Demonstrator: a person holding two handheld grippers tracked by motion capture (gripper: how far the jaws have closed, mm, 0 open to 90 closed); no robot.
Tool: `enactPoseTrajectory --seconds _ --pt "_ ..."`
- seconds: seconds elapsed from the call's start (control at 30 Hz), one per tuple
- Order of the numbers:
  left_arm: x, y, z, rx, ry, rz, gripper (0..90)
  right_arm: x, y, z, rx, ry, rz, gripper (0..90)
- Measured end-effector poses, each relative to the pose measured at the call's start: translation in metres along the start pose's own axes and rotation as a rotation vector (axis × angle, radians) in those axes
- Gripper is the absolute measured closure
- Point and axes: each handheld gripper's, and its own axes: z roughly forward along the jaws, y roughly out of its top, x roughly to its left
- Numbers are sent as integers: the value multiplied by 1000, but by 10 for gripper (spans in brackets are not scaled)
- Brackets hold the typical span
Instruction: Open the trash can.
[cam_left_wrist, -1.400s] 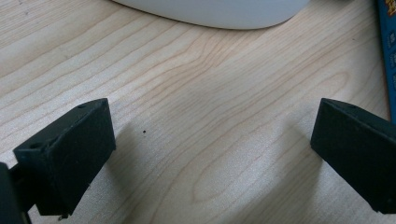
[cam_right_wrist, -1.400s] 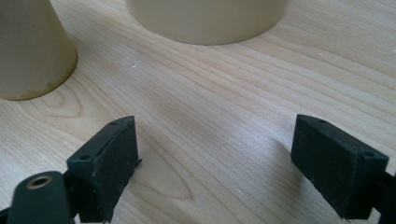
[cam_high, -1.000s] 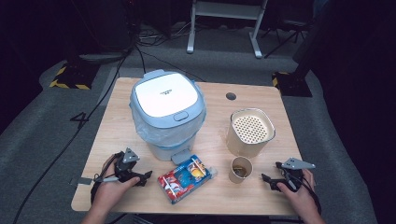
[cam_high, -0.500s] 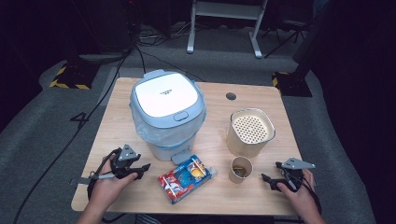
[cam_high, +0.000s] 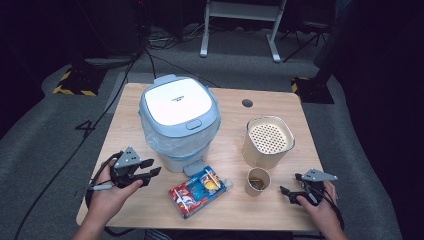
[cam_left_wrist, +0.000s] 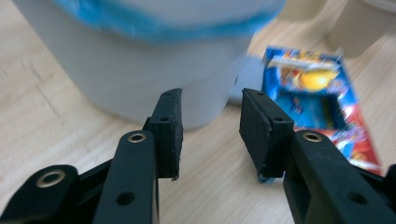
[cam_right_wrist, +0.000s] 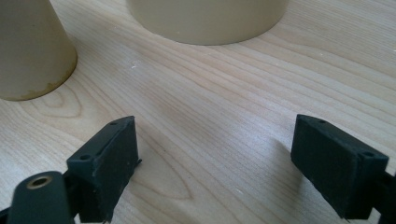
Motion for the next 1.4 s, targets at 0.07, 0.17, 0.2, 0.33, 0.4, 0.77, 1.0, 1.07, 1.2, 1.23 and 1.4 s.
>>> enactPoseTrajectory --seconds 0.07,0.17,0.2,0.33,0.4,0.77,1.0,1.07,1.2,1.23,1.4 --pt "-1 5 -6 -27 -6 6 620 0 0 0 0 0 0 150" --pt "-2 12 -13 -59 -25 8 665 0 0 0 0 0 0 150" --pt "-2 14 -16 -70 -31 14 675 0 0 0 0 0 0 150" --pt "-5 23 -26 -106 -56 23 753 0 0 0 0 0 0 151" --pt "-7 28 -31 -135 -72 27 805 0 0 0 0 0 0 150" --pt "-14 63 -50 -191 -126 64 900 0 0 0 0 0 0 150" --pt "-18 91 -52 -221 -133 107 900 0 0 0 0 0 1 151" --pt "-19 99 -52 -227 -141 112 900 0 0 0 0 0 1 151" --pt "-20 112 -49 -234 -152 124 900 0 0 0 0 0 1 151" --pt "-20 114 -48 -238 -155 126 900 0 0 0 0 0 1 151" --pt "-21 127 -46 -265 -162 121 900 0 0 0 0 0 0 151"
